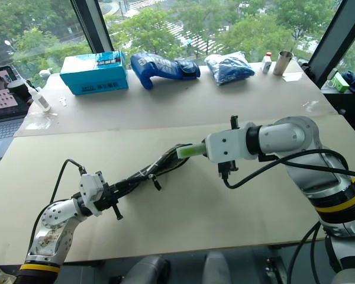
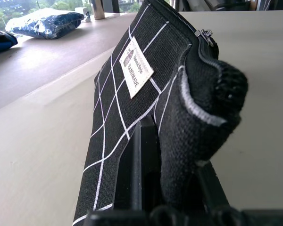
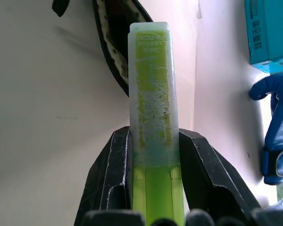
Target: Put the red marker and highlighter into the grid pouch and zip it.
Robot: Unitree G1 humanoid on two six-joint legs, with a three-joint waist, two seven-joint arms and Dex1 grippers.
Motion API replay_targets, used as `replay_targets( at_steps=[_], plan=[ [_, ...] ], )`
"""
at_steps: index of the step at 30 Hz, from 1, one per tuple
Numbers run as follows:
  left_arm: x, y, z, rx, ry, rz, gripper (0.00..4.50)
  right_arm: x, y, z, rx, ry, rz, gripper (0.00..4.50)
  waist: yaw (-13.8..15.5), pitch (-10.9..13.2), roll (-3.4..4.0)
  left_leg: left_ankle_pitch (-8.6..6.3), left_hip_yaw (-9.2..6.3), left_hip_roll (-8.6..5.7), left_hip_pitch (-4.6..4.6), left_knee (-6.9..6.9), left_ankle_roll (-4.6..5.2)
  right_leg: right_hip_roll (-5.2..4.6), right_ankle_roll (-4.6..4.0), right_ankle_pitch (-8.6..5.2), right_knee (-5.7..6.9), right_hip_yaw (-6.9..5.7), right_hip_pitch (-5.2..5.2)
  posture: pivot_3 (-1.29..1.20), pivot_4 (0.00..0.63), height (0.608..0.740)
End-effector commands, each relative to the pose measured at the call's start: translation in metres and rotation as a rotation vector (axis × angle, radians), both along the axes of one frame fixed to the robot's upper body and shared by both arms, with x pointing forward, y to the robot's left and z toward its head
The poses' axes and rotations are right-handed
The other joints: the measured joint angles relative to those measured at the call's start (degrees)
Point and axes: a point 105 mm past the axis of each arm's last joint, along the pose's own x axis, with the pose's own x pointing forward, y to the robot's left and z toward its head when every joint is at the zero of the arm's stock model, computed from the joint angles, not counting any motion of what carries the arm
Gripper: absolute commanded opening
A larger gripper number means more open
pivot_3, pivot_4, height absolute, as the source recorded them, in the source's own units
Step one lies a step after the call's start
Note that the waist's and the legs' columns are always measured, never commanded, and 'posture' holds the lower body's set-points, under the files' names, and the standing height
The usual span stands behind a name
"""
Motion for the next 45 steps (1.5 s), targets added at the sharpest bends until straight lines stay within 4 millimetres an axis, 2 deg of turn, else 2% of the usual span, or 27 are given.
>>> replay_targets(
  at_steps=[1, 14, 22, 26, 31, 36, 38, 41, 44, 45],
  plan=[
    [-0.003, -0.001, 0.007, -0.004, -0.034, -0.013, 0.0, -0.007, 0.006, 0.001, -0.032, -0.045, 0.044, 1.01, 0.0, 0.0, 0.0, 0.0, 0.0, 0.0, 0.0, 0.0, 0.0, 0.0, 0.0, 0.0, 0.0, 0.0, 0.0, 0.0, 0.15, 0.739],
    [-0.003, -0.004, 0.005, -0.008, -0.033, -0.027, 0.0, 0.015, 0.022, -0.02, -0.108, -0.106, 0.051, 1.01, -0.1, 0.0, 0.0, 0.01, 0.01, -0.01, 0.01, 0.0, -0.01, 0.01, -0.01, 0.01, 0.02, 0.0, -0.01, 0.0, 0.15, 0.739],
    [-0.003, -0.009, 0.005, -0.014, -0.028, -0.043, 0.0, 0.012, 0.05, -0.03, -0.126, -0.122, 0.169, 1.01, -0.1, 0.0, 0.0, 0.01, -0.01, -0.02, 0.01, 0.0, -0.02, 0.01, -0.01, 0.01, 0.02, 0.01, -0.02, 0.0, 0.15, 0.739],
    [-0.001, -0.01, 0.006, -0.015, -0.028, -0.047, 0.0, 0.003, 0.07, -0.036, -0.094, -0.101, 0.255, 1.01, -0.2, 0.0, 0.0, 0.01, -0.06, -0.01, 0.01, 0.0, -0.02, 0.02, -0.02, 0.01, 0.03, 0.01, -0.02, 0.0, 0.15, 0.739],
    [-0.001, -0.012, 0.006, -0.016, -0.028, -0.055, 0.0, 0.003, 0.097, -0.043, -0.026, -0.103, 0.336, 1.01, -0.2, 0.0, 0.0, 0.02, -0.09, -0.02, 0.02, 0.01, -0.03, 0.02, -0.03, 0.02, 0.06, 0.01, -0.03, 0.0, 0.15, 0.739],
    [-0.001, -0.013, 0.007, -0.02, -0.03, -0.051, 0.0, 0.006, 0.101, -0.05, -0.041, -0.106, 0.358, 1.01, -0.2, 0.0, 0.0, 0.03, -0.14, -0.06, 0.04, 0.01, -0.05, 0.02, -0.04, 0.02, 0.16, 0.01, -0.07, 0.0, 0.15, 0.739],
    [-0.001, -0.012, 0.007, -0.02, -0.03, -0.048, 0.0, 0.006, 0.096, -0.05, -0.02, -0.028, 0.331, 2.03, -0.2, 0.0, 0.01, 0.03, -0.15, -0.06, 0.04, 0.01, -0.05, 0.02, -0.04, 0.02, 0.19, 0.01, -0.07, 0.0, 0.15, 0.739],
    [-0.002, -0.012, 0.006, -0.021, -0.029, -0.042, 0.0, 0.011, 0.086, -0.045, 0.001, 0.008, 0.273, 2.91, -0.2, 0.0, 0.01, 0.03, -0.18, -0.05, 0.04, 0.01, -0.05, 0.03, -0.04, 0.02, 0.24, 0.02, -0.08, 0.0, 0.15, 0.739],
    [-0.002, -0.012, 0.006, -0.021, -0.027, -0.041, 0.0, 0.019, 0.071, -0.034, 0.039, 0.037, 0.189, 3.99, -0.2, 0.0, 0.01, 0.03, -0.3, -0.05, 0.04, 0.01, -0.05, 0.01, -0.04, 0.02, 0.27, 0.03, -0.08, 0.0, 0.15, 0.739],
    [-0.002, -0.012, 0.006, -0.021, -0.027, -0.04, 0.0, 0.022, 0.066, -0.03, 0.062, 0.053, 0.155, 3.99, -0.1, 0.0, 0.01, 0.03, -0.3, -0.05, 0.04, 0.02, -0.05, 0.01, -0.04, 0.02, 0.27, 0.03, -0.07, 0.0, 0.15, 0.739]
  ],
)
